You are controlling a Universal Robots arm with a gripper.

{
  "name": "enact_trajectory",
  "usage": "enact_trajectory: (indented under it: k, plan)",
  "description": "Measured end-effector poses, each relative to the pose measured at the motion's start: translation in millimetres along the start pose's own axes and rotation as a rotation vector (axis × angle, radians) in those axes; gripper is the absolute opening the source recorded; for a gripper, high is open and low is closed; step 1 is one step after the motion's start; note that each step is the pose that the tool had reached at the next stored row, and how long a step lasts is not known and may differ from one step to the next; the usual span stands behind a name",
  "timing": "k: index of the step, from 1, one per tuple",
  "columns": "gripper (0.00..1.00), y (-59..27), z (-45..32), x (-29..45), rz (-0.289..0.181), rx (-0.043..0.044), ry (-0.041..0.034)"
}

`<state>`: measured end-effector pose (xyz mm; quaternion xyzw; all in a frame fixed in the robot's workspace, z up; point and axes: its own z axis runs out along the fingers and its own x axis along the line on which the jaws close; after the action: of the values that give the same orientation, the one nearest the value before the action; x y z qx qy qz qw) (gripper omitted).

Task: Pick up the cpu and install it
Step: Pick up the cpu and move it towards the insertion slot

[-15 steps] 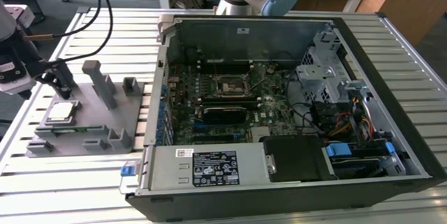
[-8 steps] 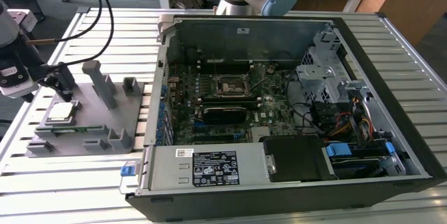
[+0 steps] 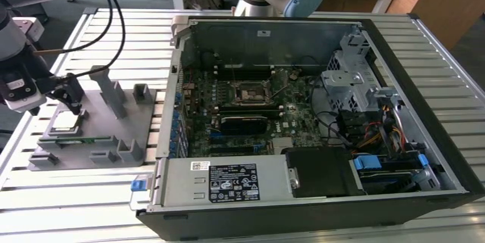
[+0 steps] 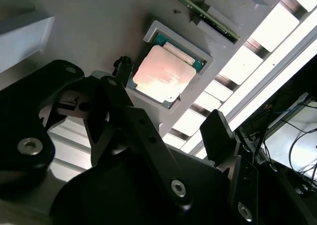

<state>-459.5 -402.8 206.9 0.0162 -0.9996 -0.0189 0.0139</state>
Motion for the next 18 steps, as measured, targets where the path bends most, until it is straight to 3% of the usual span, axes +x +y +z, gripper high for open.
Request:
enact_trajectory:
  k: [3,4,11,18]
  plan:
    - [0.81,-0.2,4.8,-0.2,0.000,0.0002,-0.0001]
    - [0.73,-0.3,6.1,-0.2,0.000,0.0005,0.0000]
    - [0.73,-0.6,16.6,-0.5,0.000,0.0053,-0.0024]
    - [0.73,-0.7,20.2,-1.4,0.000,0.0092,-0.0026]
